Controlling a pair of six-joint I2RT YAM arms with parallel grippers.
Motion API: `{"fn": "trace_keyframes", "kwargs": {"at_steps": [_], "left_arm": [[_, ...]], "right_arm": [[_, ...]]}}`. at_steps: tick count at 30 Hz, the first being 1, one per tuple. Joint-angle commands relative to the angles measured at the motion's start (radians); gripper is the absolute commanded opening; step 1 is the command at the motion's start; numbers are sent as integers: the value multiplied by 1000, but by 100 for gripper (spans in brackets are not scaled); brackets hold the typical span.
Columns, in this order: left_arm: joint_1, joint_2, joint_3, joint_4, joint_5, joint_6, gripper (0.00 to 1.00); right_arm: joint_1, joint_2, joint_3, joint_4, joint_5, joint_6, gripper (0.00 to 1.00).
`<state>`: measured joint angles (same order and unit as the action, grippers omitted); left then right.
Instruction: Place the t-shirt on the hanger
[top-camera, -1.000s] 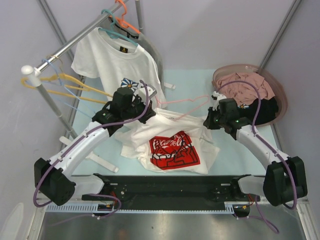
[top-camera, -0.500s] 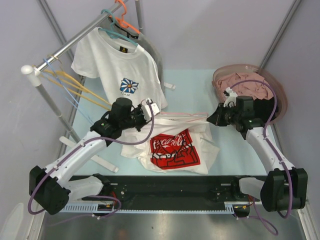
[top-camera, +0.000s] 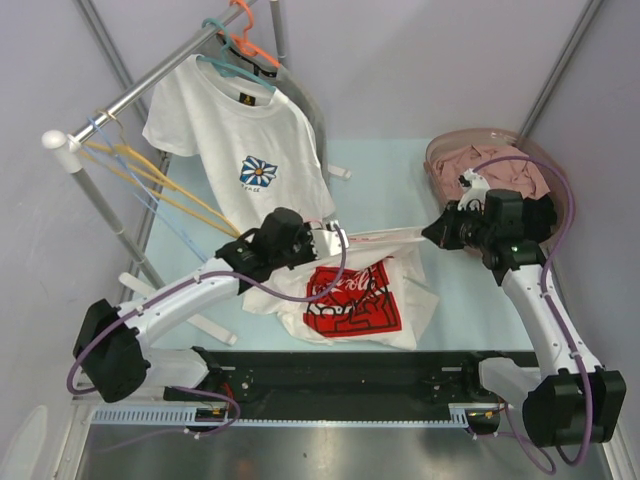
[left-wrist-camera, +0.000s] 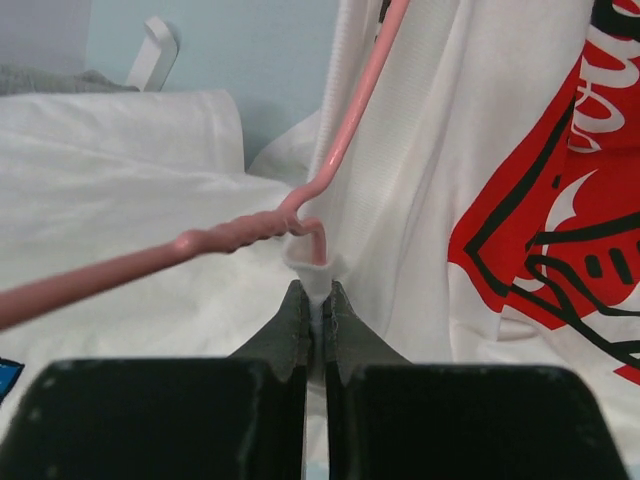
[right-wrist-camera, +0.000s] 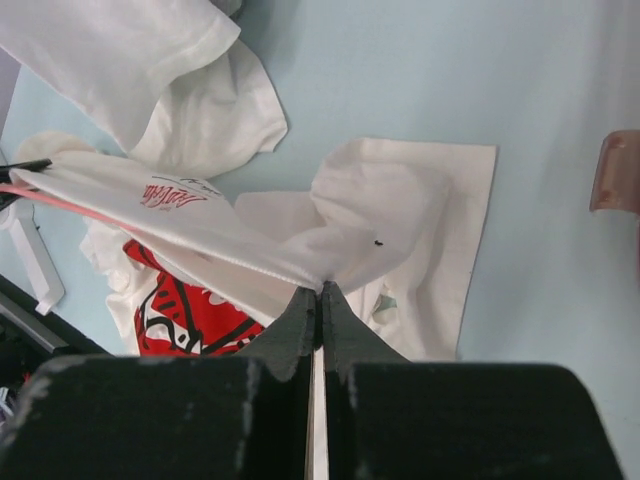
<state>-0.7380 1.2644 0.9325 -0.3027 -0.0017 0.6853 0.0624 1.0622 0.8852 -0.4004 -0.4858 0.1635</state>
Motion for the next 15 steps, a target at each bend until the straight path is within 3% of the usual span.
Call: {"fn": "trace_keyframes", "kwargs": {"at_steps": [1, 9, 14, 15], "left_arm": [[-55, 29, 112, -73, -167, 24, 0], [-176, 99, 314, -85, -167, 3, 0], [-179, 76, 345, -59, -52, 14, 0], [-181, 69, 341, -46, -47, 23, 0]], "right_arm": [[31, -50, 78, 2, 96, -41, 0], [344, -62, 161, 25, 153, -114, 0], [427, -62, 231, 34, 197, -160, 0], [427, -61, 239, 38, 203, -186, 4]]}}
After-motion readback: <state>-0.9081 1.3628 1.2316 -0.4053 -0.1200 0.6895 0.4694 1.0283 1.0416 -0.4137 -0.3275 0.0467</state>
